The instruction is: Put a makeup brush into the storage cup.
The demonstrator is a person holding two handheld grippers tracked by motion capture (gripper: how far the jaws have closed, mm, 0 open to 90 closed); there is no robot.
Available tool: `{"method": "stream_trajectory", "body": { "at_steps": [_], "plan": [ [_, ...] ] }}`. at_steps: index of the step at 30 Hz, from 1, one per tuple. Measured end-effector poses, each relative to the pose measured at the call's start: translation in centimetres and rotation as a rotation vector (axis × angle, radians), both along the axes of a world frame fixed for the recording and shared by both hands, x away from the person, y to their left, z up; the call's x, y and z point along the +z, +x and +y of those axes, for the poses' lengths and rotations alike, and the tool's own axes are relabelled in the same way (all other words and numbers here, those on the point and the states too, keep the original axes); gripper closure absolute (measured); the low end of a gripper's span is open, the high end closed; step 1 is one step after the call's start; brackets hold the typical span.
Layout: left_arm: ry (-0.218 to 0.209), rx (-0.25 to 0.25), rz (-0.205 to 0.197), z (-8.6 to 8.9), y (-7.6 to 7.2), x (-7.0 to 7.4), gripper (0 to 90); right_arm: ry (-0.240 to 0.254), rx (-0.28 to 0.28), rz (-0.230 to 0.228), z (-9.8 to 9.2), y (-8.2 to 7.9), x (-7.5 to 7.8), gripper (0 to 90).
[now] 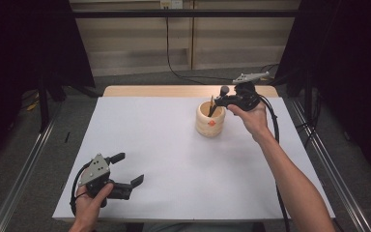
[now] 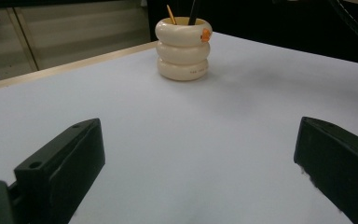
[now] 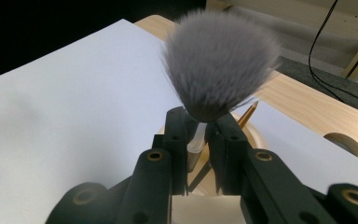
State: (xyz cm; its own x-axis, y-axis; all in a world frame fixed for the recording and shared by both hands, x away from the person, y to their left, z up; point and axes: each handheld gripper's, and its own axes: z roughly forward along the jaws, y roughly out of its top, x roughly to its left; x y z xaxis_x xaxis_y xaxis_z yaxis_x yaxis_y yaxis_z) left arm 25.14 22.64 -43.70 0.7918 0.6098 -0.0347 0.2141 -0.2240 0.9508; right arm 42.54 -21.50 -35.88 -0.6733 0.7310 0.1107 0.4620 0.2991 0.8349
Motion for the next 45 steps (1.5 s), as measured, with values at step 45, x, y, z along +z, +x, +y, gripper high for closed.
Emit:
{"method": "stream_trajectory", "body": {
  "at_steps": [45],
  "plan": [
    [0.011, -0.006, -0.011, 0.0, -0.2, -0.1, 1.7, 0.026, -0.017, 0.036, -0.1, 0.4, -3.5, 76.8]
  ]
}}
